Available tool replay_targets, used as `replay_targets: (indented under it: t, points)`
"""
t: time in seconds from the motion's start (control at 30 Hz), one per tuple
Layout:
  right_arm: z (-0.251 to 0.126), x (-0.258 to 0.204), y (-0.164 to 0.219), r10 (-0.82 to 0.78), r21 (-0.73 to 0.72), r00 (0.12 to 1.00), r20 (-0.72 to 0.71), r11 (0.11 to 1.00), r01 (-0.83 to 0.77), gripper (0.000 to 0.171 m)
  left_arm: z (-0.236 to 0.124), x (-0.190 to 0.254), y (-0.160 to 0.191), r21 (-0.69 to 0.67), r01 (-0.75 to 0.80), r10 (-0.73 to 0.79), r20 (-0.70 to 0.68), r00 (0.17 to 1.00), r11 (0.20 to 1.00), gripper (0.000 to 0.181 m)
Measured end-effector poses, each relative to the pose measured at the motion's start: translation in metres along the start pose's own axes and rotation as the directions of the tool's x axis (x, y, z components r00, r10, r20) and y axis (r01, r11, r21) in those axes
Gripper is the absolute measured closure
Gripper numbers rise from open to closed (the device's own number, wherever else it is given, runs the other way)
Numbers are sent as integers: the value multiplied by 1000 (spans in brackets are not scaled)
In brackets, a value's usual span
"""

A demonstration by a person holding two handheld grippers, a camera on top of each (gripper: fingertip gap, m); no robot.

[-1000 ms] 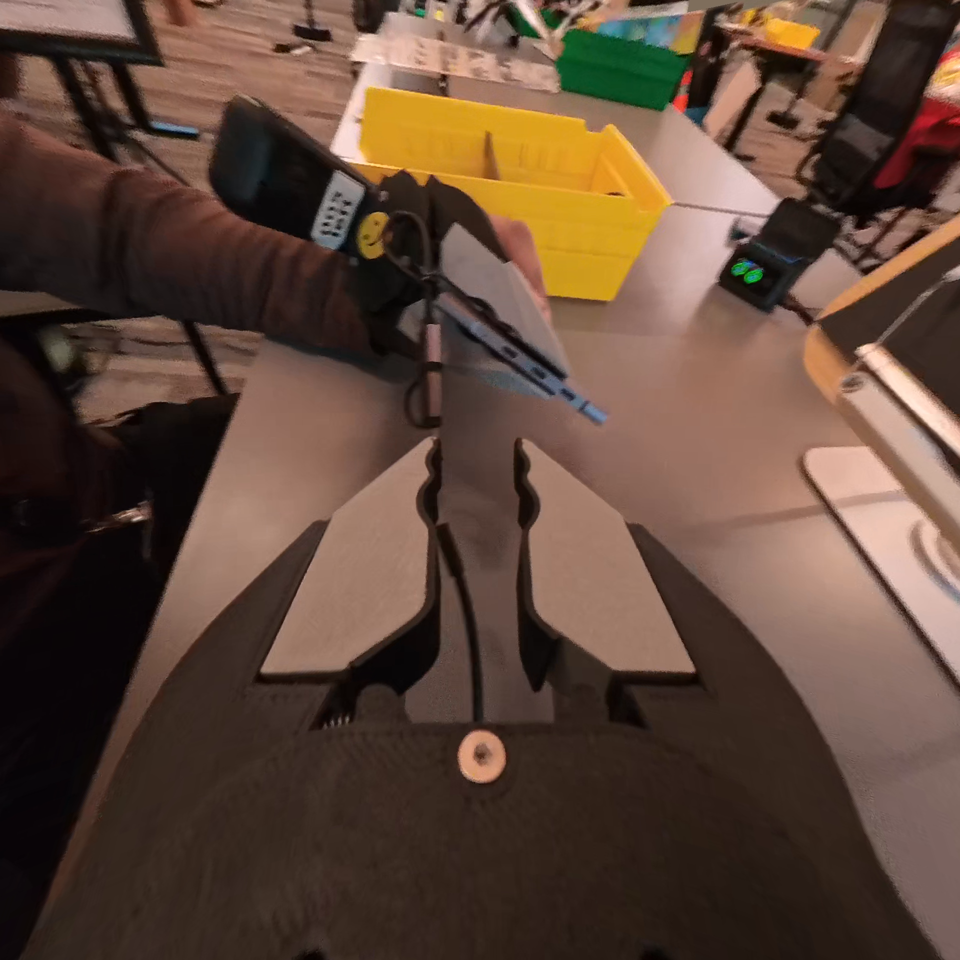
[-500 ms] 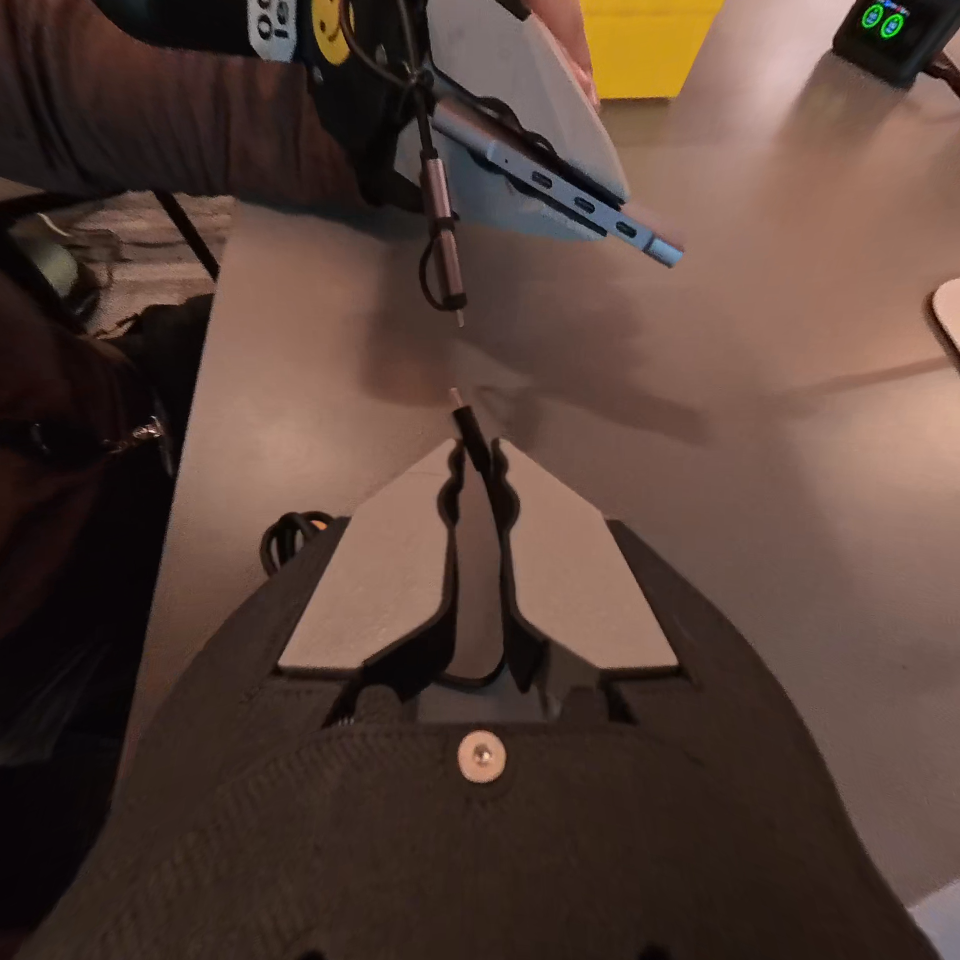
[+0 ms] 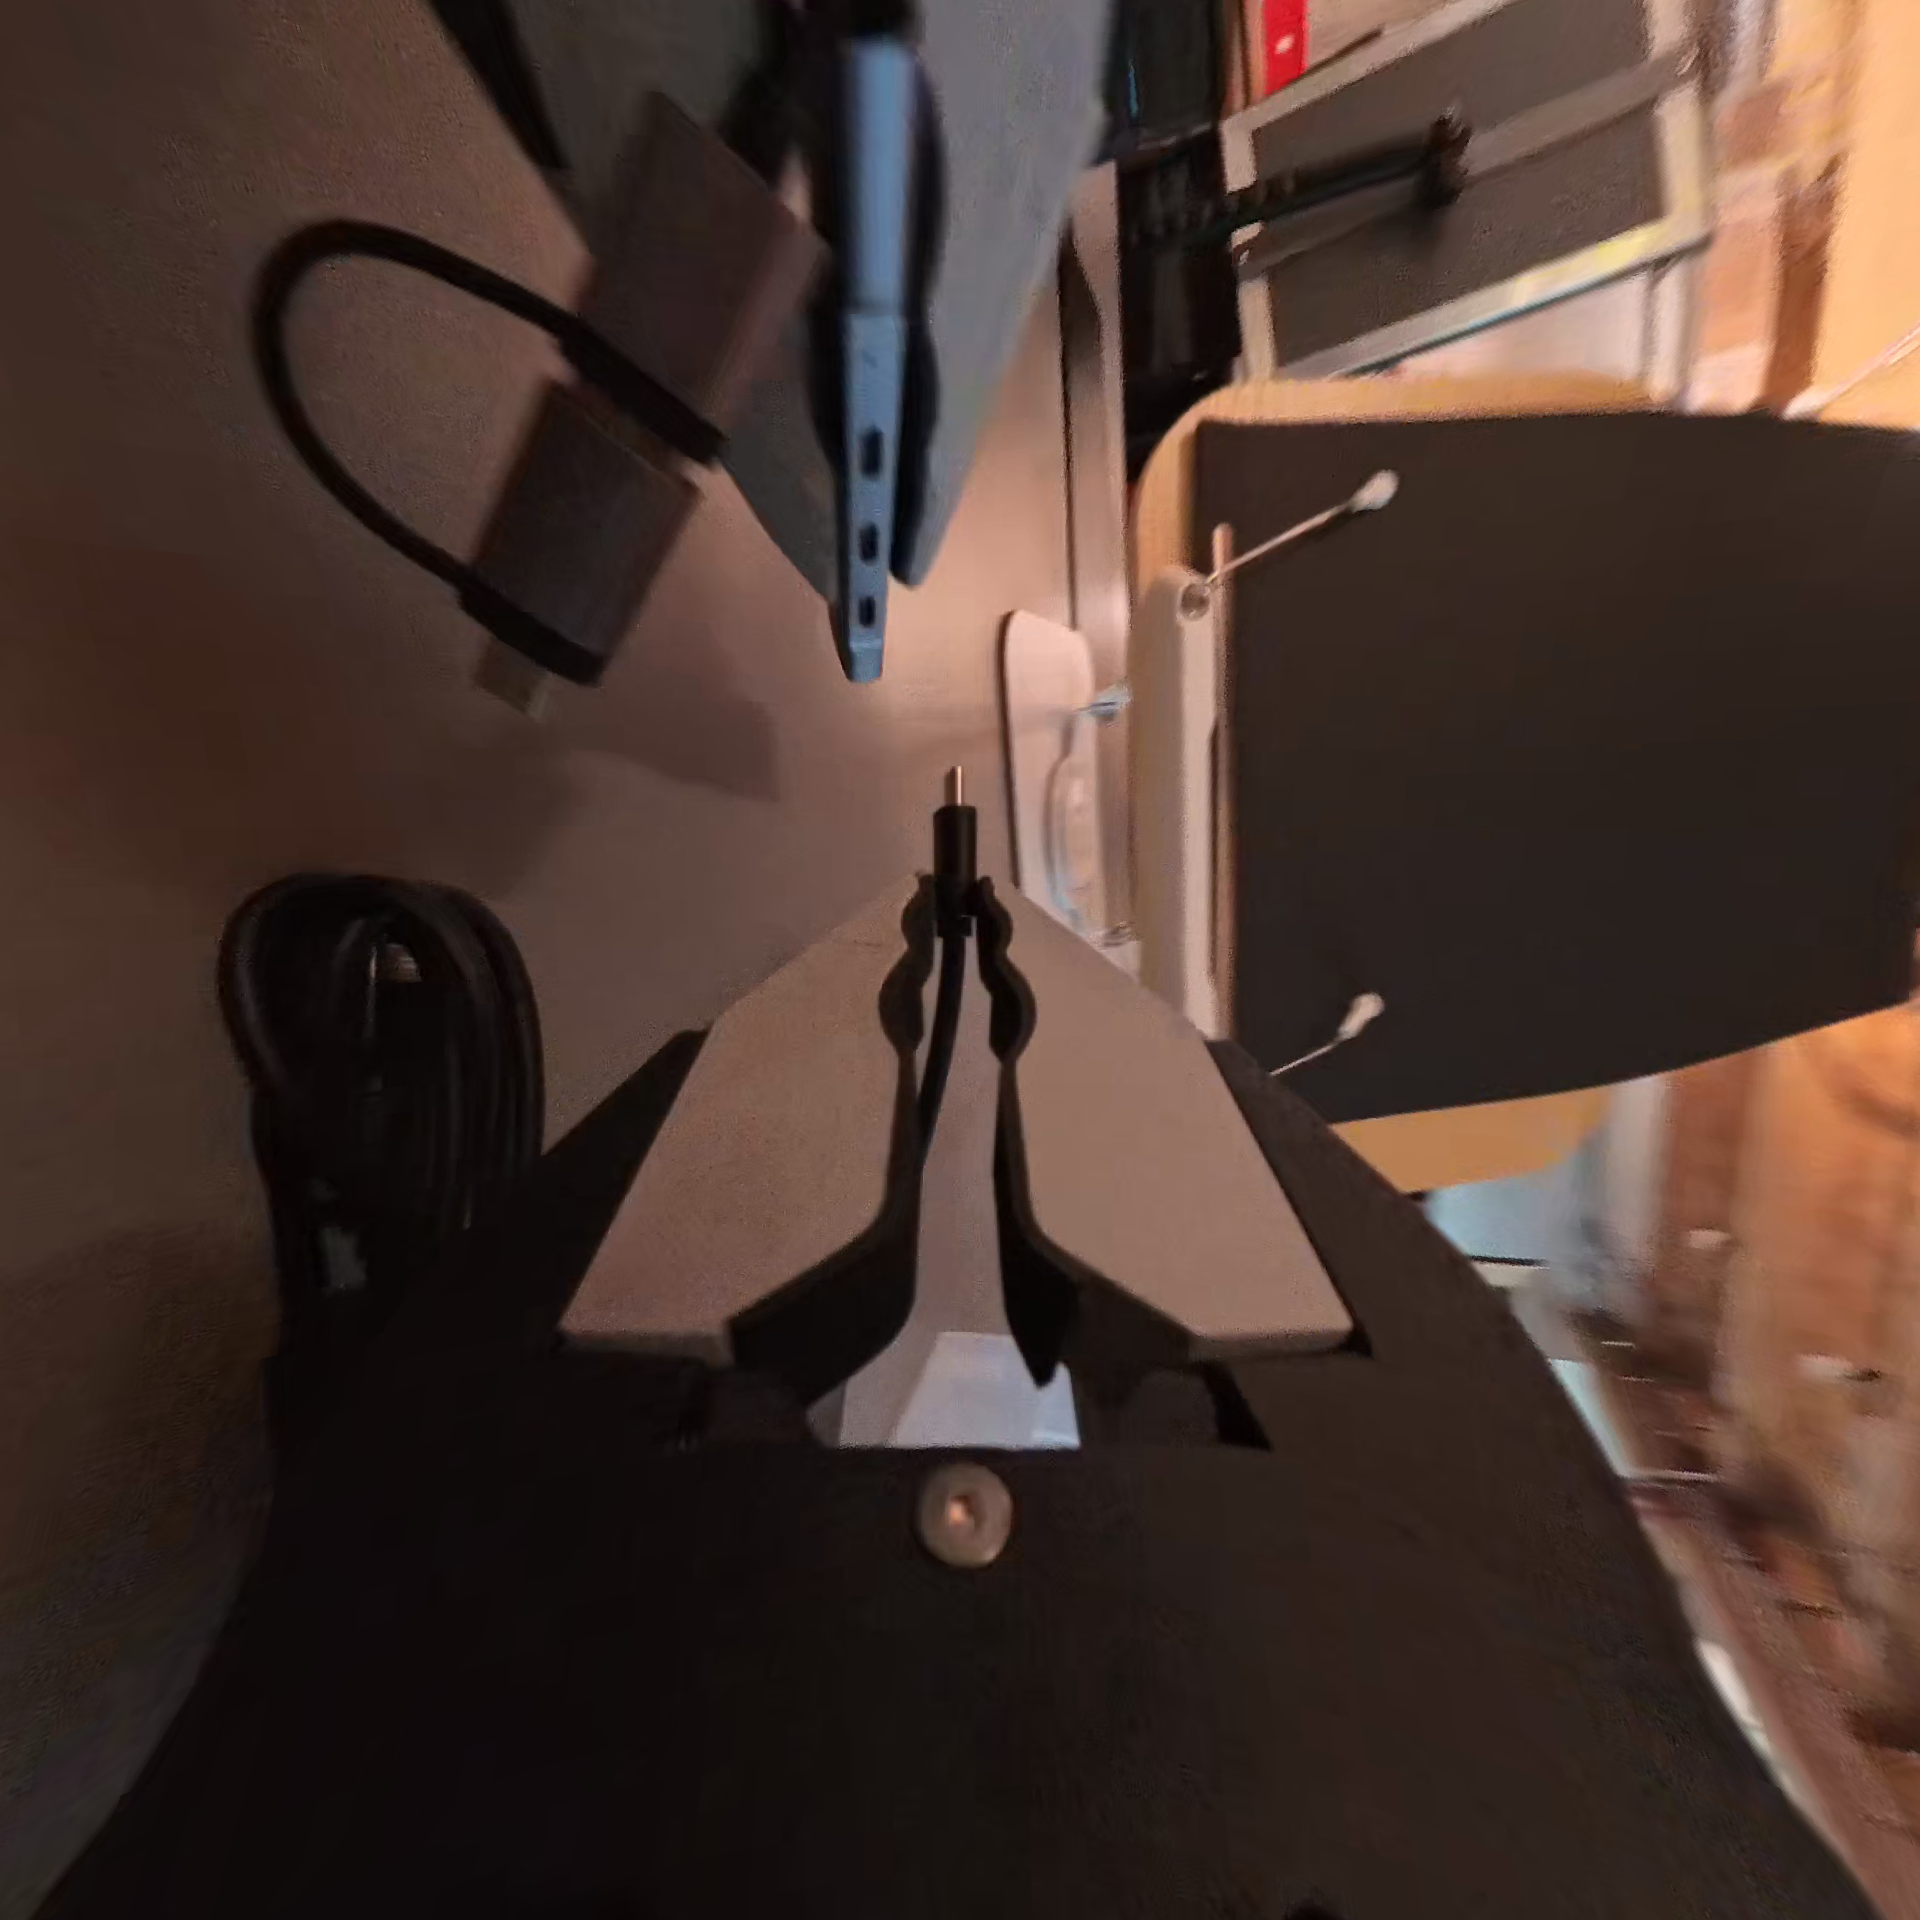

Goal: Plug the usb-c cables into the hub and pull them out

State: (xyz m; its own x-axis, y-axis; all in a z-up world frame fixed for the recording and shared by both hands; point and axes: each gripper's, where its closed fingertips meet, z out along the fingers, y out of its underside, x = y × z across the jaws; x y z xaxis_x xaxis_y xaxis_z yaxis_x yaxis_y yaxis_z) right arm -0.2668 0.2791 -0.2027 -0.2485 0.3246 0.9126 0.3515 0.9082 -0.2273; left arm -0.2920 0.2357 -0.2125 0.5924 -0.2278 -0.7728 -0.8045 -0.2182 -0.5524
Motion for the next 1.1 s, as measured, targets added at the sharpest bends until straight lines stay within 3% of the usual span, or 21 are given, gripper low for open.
replay_targets:
  t: [0.2,0.47,1.1]
  points:
    - [6,-9,-15,-215,-43,973,-81,976,212,166,0,-2,-3,25,17,-17,10,1000,1000,174]
    - [9,-4,-23,-333,-144,929,-163,939,312,167,2,-5,0,15,136,-135,-19,991,991,174]
    - [17,-10,-24,-276,-197,953,-123,948,249,167,8,-1,4,-24,100,-100,-11,995,995,174]
